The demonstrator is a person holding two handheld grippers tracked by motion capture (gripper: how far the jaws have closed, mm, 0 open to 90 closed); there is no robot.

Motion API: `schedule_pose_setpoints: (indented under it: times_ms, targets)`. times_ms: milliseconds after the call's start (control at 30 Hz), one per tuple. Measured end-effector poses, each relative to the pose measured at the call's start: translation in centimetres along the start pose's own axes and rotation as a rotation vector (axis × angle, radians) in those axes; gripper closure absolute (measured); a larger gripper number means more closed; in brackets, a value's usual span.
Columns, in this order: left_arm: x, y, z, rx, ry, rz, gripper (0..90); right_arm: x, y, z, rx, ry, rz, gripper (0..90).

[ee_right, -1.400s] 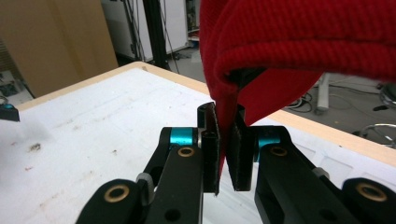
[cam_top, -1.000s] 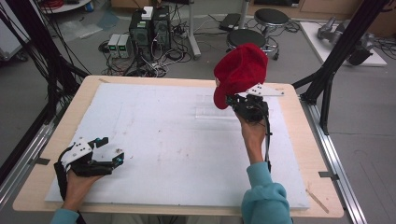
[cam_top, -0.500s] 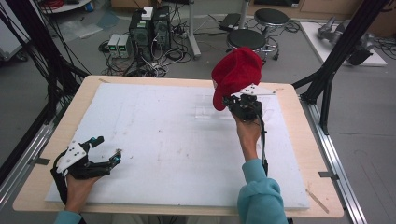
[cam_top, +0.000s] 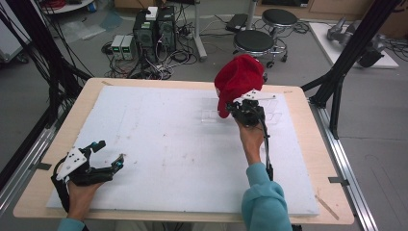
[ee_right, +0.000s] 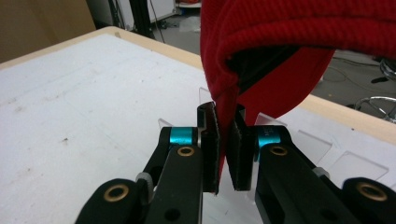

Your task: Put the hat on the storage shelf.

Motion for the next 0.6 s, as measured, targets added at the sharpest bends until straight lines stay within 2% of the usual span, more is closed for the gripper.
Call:
schedule_pose_setpoints:
  times_ms: [100,233,600]
  targets:
    - [0.2,-0.1,-0.1,-0.009,-0.018,-0.009,9.3,-0.3,0.0,0.5,-0.005,0.001,-0.005,85.2]
    - [0.4,0.2,-0.1,0.016,-0.04,-0.025,10.1,-0.2,0.0,1.1,-0.005,-0.013,-0.008,85.2]
    - [0.5,0.2,-0.1,0.02,-0.053,-0.018,10.0,0.1,0.0,1.8,0.0,-0.004,0.014,81.8]
Point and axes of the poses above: each handheld gripper's, and its own axes: x roughly backward along the jaws, z roughly out of its underside, y roughly to its left, the point moved 5 cm from there along -x, roughly forward along the jaws, and after that the axes turned 7 degrees about -x, right-handed, at the moved point
